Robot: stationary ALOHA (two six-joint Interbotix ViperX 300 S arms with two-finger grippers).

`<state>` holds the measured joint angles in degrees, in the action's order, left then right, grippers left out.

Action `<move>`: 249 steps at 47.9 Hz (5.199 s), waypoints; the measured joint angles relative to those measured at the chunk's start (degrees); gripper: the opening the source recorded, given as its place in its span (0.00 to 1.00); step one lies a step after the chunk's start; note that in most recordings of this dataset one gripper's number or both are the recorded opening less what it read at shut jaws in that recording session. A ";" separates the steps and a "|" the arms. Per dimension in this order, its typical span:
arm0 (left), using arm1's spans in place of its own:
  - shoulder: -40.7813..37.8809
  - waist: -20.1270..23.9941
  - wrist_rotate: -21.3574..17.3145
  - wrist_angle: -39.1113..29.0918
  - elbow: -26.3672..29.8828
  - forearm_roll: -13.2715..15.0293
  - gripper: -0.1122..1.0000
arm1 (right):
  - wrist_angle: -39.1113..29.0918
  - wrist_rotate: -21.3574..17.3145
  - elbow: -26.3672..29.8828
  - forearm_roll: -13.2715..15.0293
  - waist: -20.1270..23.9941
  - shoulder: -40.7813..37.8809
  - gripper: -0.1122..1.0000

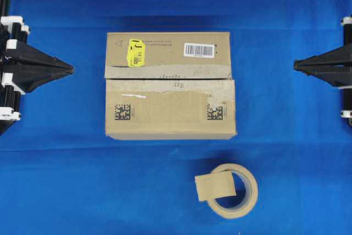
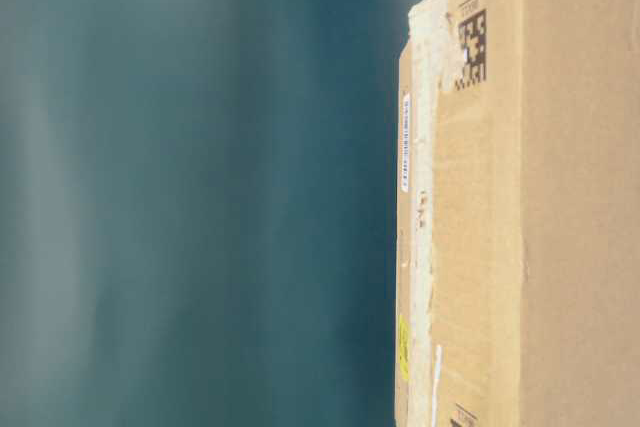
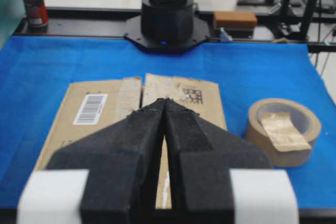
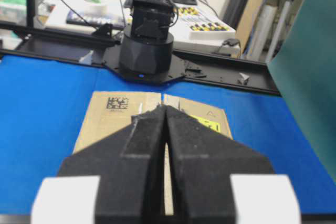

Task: Apply tape along the seams of the closed cardboard box to seal it securely.
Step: 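Move the left gripper down toward the beige tape roll's loose end, then pinch the tape's free end with the left gripper and pull it out, then carry the tape strip over the box seam and press it down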

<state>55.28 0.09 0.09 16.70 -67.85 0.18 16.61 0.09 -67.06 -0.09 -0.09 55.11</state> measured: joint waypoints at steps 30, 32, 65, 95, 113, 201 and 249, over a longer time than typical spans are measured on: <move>-4.57 -15.03 -29.53 4.57 0.44 -0.35 0.10 | -2.72 -0.35 1.23 -0.26 0.00 -0.35 0.10; -5.71 -16.35 -33.66 4.92 0.79 -0.35 0.11 | -2.72 -0.44 1.23 -0.26 -0.09 -0.44 0.10; -45.97 -25.75 -66.18 8.00 16.52 1.49 0.62 | -2.37 0.00 2.11 -0.26 -0.88 -0.62 0.10; -74.97 -21.01 -73.74 8.17 38.23 1.58 0.62 | -2.29 0.18 2.11 -0.26 -0.88 -3.08 0.10; -76.03 -21.01 -73.65 8.17 39.20 1.67 0.61 | -2.29 0.18 2.02 -0.18 -0.88 -5.19 0.10; -41.92 -7.82 -86.66 1.67 20.65 1.32 0.10 | -2.81 1.58 7.56 -0.09 0.62 -5.63 0.10; -42.89 1.05 -91.14 -7.12 22.85 1.14 0.10 | -2.72 6.59 7.73 0.26 0.62 -10.37 0.10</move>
<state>12.39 1.14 -91.05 9.58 -45.00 1.32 13.89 6.68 -59.33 0.18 0.53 44.74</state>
